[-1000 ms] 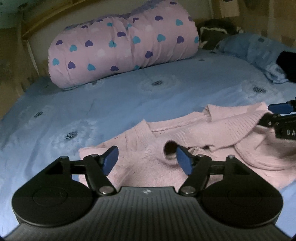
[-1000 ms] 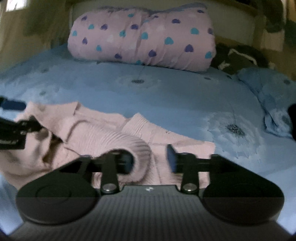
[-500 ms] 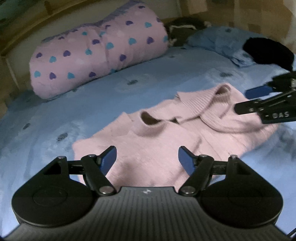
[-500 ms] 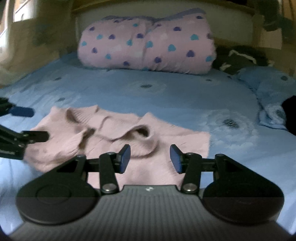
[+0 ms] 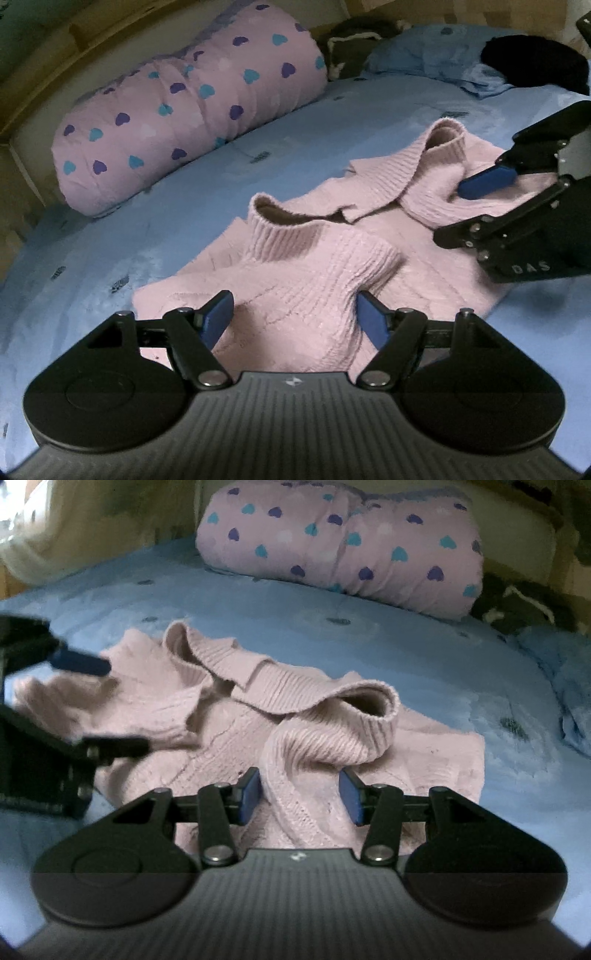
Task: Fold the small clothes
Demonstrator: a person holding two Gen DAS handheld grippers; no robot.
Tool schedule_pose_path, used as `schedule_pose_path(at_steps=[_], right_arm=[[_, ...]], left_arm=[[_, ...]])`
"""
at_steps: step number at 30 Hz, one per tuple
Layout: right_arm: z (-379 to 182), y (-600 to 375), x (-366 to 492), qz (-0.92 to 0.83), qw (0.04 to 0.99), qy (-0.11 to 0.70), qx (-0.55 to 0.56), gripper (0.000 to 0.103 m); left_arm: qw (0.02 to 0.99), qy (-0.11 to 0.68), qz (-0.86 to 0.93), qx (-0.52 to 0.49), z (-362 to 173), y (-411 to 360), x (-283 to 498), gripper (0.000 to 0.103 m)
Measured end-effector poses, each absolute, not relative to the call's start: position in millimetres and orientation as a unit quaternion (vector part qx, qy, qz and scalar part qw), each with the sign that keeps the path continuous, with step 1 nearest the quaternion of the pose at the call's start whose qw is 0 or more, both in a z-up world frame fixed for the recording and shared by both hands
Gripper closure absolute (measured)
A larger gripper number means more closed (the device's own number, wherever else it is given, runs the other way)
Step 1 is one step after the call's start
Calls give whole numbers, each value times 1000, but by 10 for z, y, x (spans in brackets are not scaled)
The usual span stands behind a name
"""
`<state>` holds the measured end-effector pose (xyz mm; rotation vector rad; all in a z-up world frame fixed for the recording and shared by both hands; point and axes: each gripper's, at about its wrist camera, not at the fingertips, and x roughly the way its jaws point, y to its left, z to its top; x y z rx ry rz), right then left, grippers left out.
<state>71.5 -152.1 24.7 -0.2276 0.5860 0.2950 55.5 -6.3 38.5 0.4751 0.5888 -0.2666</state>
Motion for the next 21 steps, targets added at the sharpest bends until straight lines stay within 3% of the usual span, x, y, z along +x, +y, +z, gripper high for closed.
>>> schedule_pose_path(at_steps=[1, 3, 4, 5, 7, 9, 15, 21], right_arm=[[240, -1517, 723, 146, 941, 284, -115, 54], [236, -1543, 753, 144, 942, 284, -106, 55], [240, -1568, 774, 144, 943, 284, -96, 56], [246, -1592, 796, 142, 944, 284, -90, 71], [263, -1640, 825, 135, 947, 281, -81, 84], [291, -1699, 853, 130, 950, 276, -71, 90], [396, -1981, 950, 73, 966, 245, -40, 91], [279, -2453, 1187, 4, 963, 264, 48, 90]], left_arm=[[922, 285, -129, 228, 379, -62, 583, 29], [924, 285, -127, 221, 370, -68, 620, 48], [925, 287, -127, 216, 374, -72, 643, 65], [926, 291, -127, 207, 385, -73, 659, 81], [930, 289, -122, 192, 425, -55, 682, 84], [935, 278, -114, 190, 486, -35, 695, 85], [948, 264, -54, 168, 634, 255, 915, 85], [951, 284, 18, 117, 646, 720, 1241, 84]])
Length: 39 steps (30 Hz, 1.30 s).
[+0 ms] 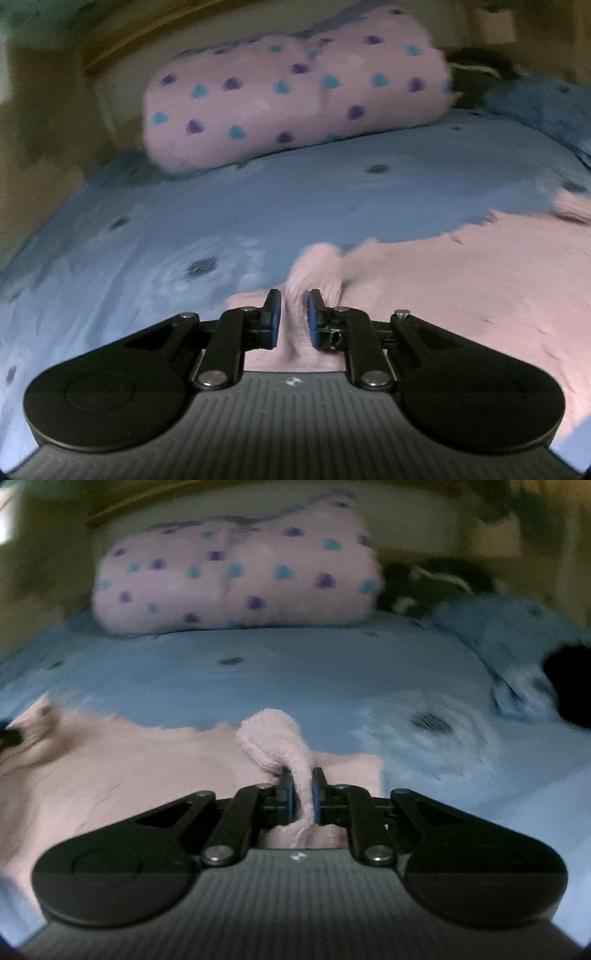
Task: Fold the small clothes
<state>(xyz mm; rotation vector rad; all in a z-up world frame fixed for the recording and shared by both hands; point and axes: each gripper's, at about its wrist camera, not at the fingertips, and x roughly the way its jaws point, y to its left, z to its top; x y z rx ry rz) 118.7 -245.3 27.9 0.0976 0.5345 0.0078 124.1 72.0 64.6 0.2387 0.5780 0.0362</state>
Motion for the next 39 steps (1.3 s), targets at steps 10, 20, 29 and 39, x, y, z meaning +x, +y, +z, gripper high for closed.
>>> schedule_pose_path(at_steps=[10, 20, 29, 39], right_arm=[[194, -2972, 1283, -44, 942, 273, 191, 73], [216, -2968, 1328, -5, 944, 275, 181, 68], [175, -2924, 1569, 7, 947, 297, 122, 57], [139, -3115, 1591, 9, 947, 276, 161, 91]], left_arm=[[949, 312, 21, -41, 791, 1403, 1345, 84], [946, 316, -24, -69, 798, 1278, 1358, 32], [940, 339, 14, 35, 571, 1021, 1644, 45], [956, 294, 16, 7, 815, 1278, 1783, 90]])
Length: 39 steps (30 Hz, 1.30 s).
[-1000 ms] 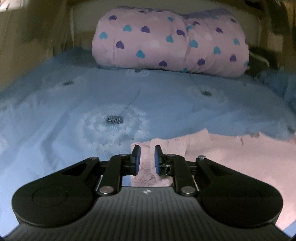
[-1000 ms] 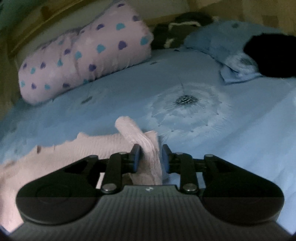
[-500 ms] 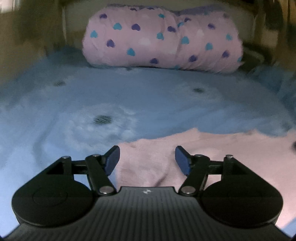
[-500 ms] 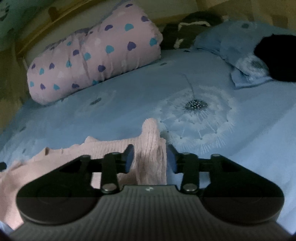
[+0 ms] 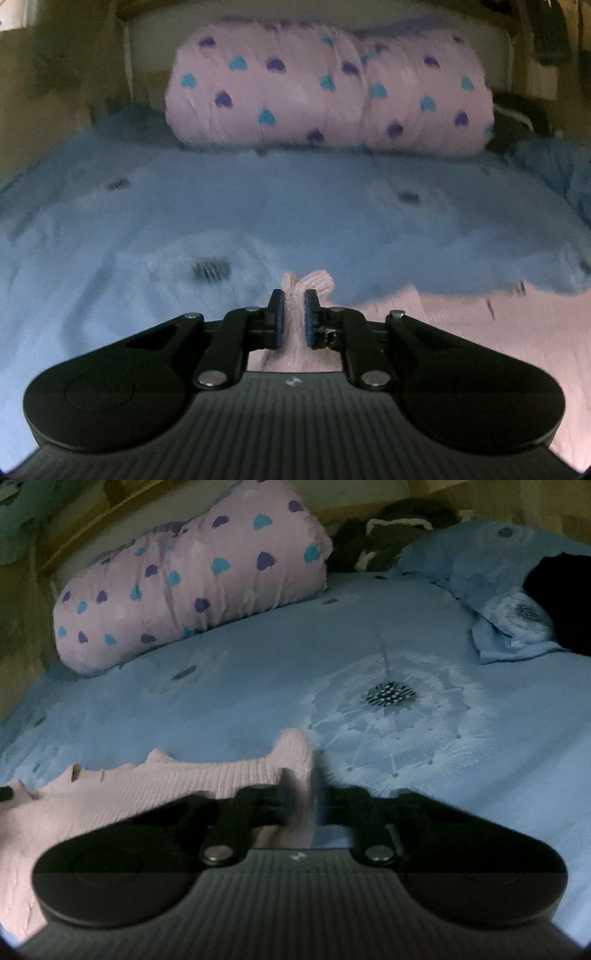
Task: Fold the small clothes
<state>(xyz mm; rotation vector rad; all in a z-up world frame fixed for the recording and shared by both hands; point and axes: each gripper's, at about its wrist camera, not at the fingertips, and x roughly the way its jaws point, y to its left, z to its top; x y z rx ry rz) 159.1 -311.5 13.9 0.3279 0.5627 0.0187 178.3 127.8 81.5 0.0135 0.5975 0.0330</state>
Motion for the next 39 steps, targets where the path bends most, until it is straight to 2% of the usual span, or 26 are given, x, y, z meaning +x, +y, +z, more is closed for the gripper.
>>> schedule_pose_path(at_steps=[6, 13, 18, 22, 24, 26, 27, 34, 39], right_arm=[[203, -3132, 1574, -11, 960, 233, 158, 92], [-47, -3145, 1727, -14, 950, 273, 151, 92], [-18, -3153, 1724, -9, 945, 290, 151, 87], [134, -3117, 1635, -17, 947, 294, 127, 73], [195, -3115, 1564, -20, 949, 290, 119, 67], [261, -3113, 1493, -25, 949, 294, 107, 61], [294, -3115, 1454, -25, 949, 297, 100, 61], [516, -3101, 1130, -19, 940, 328, 89, 61], [511, -3045, 811, -6, 919, 363, 153, 61]], left_arm=[[954, 296, 25, 25, 827, 1340, 2027, 90], [936, 342, 52, 63, 248, 1310, 2174, 90], [934, 342, 44, 89, 317, 1245, 2165, 88], [933, 346, 40, 88, 487, 1245, 2064, 76], [932, 347, 45, 93, 583, 1248, 1979, 65], [932, 345, 46, 102, 705, 1261, 1867, 45], [933, 341, 47, 105, 764, 1267, 1803, 42], [929, 360, 29, 82, 1077, 1239, 1285, 36], [924, 379, -5, 42, 1009, 1143, 885, 33]])
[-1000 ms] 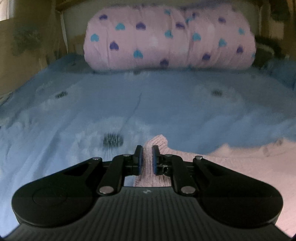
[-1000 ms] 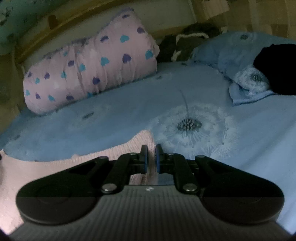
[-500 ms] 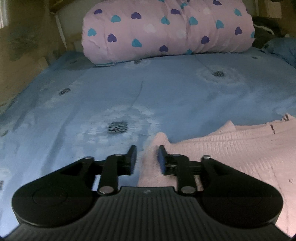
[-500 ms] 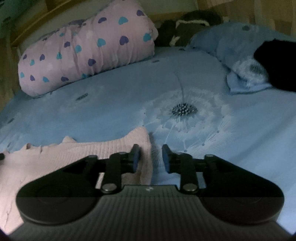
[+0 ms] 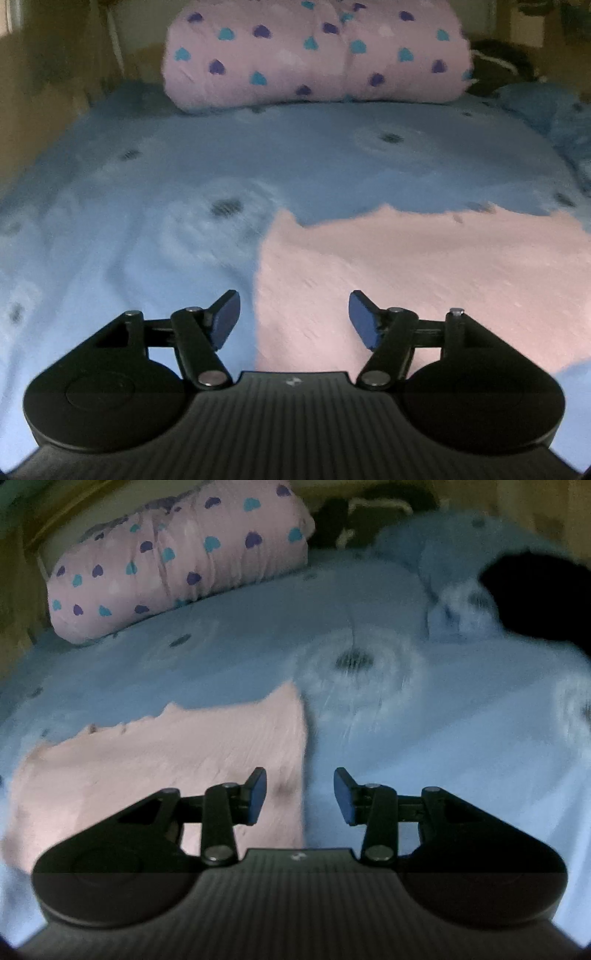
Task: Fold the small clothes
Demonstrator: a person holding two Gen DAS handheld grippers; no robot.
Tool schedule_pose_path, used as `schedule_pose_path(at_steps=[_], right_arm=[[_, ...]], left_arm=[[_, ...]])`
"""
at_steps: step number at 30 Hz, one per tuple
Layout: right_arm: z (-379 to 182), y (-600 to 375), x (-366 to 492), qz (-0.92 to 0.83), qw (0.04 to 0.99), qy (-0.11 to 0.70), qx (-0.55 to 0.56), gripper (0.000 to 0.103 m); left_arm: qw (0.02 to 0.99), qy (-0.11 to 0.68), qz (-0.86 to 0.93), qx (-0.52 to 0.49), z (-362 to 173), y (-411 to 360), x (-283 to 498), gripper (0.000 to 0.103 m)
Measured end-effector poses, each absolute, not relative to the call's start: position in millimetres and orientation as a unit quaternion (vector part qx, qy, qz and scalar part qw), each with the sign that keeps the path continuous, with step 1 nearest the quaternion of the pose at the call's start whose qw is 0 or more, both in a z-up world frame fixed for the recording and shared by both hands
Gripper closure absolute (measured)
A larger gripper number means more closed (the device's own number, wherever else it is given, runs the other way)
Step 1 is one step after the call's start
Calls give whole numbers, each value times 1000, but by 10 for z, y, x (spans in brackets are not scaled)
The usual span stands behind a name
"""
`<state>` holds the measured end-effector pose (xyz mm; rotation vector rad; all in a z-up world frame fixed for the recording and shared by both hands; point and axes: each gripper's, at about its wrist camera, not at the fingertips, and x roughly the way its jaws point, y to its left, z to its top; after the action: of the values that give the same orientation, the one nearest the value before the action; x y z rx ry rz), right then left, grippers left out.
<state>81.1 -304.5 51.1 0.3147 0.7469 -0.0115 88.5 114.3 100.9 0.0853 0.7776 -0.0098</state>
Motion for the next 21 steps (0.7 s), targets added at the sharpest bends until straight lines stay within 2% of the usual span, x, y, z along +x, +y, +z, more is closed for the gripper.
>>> schedule_pose_path(at_steps=[5, 13, 21], right_arm=[[488, -2842, 536, 23, 915, 364, 172, 61], [148, -2660, 543, 8, 923, 356, 148, 61], [73, -2641, 495, 4, 932, 333, 141, 60]], left_arm=[[922, 387, -25, 22, 837, 1043, 645, 33], [906, 424, -6, 1, 460, 1173, 785, 33], [906, 422, -2, 0, 483, 1189, 764, 29]])
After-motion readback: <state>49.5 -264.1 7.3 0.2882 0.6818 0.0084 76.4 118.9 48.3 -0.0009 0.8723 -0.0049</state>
